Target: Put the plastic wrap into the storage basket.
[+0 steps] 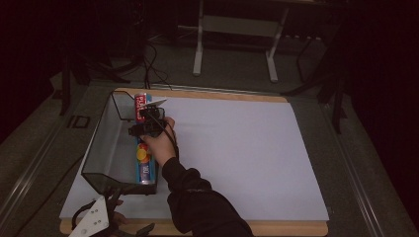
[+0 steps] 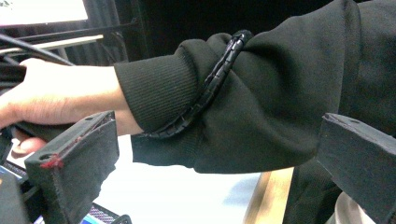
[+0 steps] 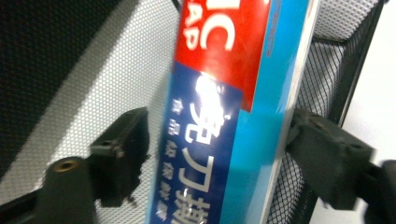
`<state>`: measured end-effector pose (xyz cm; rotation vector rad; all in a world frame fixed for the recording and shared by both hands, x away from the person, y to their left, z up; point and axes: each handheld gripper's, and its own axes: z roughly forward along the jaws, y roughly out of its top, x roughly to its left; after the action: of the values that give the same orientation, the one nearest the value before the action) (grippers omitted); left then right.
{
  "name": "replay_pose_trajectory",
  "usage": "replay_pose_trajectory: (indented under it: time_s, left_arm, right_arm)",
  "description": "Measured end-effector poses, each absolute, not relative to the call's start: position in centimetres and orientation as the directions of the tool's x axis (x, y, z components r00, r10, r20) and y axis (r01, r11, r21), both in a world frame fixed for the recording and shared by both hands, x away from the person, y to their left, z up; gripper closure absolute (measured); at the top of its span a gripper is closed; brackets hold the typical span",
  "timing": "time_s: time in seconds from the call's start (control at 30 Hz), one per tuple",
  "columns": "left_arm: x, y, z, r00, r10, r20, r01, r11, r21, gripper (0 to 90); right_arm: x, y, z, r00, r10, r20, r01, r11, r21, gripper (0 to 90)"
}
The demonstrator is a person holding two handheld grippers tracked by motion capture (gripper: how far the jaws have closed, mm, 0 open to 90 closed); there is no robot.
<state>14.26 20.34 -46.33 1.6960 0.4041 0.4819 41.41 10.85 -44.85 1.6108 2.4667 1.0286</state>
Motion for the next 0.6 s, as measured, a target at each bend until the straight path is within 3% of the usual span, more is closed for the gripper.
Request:
replay_pose_trajectory:
  time_s: [0.23,0.4,0.6]
  left_arm:
    - [14.3,20.3,-46.3,0.851,0.517,0.088,0.003,-0.173,0.985,0.6]
    - [14.3,20.3,-46.3,0.852,0.516,0.088,0.004,-0.175,0.984,0.6]
    - [14.4,20.2,-46.4,0.851,0.518,0.088,0.006,-0.176,0.984,0.6]
  right_arm:
    - [41.2,9.8,-43.6,-0.538,0.772,0.34,0.77,0.285,0.571,16.5]
    - [40.9,8.5,-43.2,-0.645,0.698,0.311,0.69,0.358,0.629,12.5]
    - [40.3,6.7,-42.5,-0.69,0.656,0.305,0.65,0.377,0.66,12.4]
